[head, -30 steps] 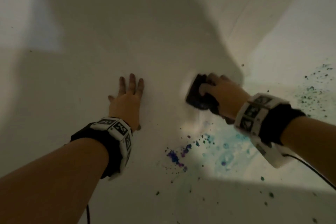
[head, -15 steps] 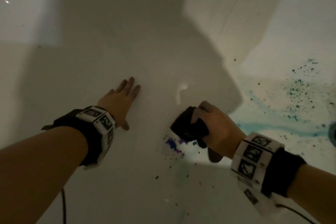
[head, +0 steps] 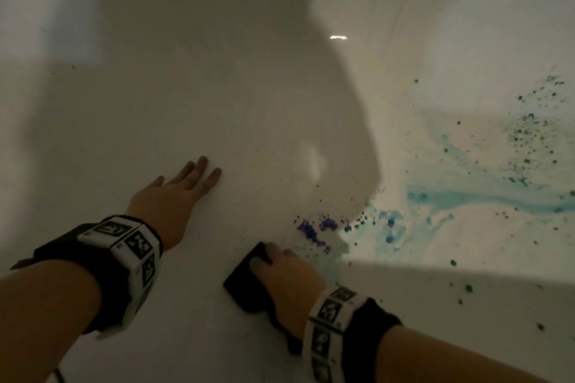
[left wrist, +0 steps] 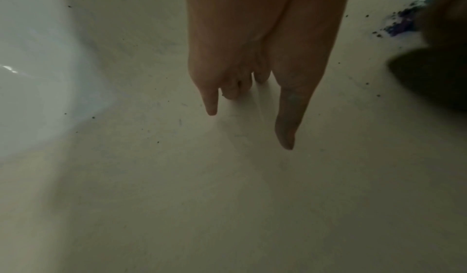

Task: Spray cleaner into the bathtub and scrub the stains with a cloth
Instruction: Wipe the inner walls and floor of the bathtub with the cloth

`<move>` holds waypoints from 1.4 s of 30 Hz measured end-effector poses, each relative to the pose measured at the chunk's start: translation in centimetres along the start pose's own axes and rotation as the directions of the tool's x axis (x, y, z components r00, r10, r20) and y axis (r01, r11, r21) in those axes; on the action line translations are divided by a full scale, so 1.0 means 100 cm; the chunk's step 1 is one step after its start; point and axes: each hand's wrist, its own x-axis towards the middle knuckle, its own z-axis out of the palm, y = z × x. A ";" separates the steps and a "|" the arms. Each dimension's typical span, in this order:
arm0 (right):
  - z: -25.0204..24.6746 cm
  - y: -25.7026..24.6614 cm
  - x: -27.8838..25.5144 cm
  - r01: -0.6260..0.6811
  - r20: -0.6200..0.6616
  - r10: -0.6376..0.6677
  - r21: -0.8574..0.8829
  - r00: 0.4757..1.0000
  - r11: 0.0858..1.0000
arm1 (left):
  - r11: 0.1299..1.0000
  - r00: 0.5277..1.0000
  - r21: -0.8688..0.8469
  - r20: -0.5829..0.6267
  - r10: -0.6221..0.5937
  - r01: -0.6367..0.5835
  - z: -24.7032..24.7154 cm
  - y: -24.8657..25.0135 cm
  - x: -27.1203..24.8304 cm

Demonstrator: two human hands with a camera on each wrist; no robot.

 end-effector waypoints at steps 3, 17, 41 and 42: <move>-0.019 0.035 0.005 -0.173 -0.268 0.202 0.126 0.942 0.977 | 1.000 1.000 -0.001 0.018 -0.009 0.009 -0.002 -0.004 0.004; -0.037 0.016 -0.016 -0.102 -0.469 0.202 0.231 0.860 0.968 | 0.997 0.994 0.048 -0.094 -0.054 0.059 0.015 0.004 0.002; -0.081 0.049 0.005 -0.214 -0.603 0.422 0.388 0.677 0.897 | 0.958 0.968 -0.136 0.010 -0.252 0.251 0.024 -0.030 -0.004; -0.071 0.032 0.002 -0.121 -0.587 0.331 0.368 0.739 0.922 | 0.958 0.967 -0.134 0.007 -0.254 0.253 0.023 -0.030 -0.004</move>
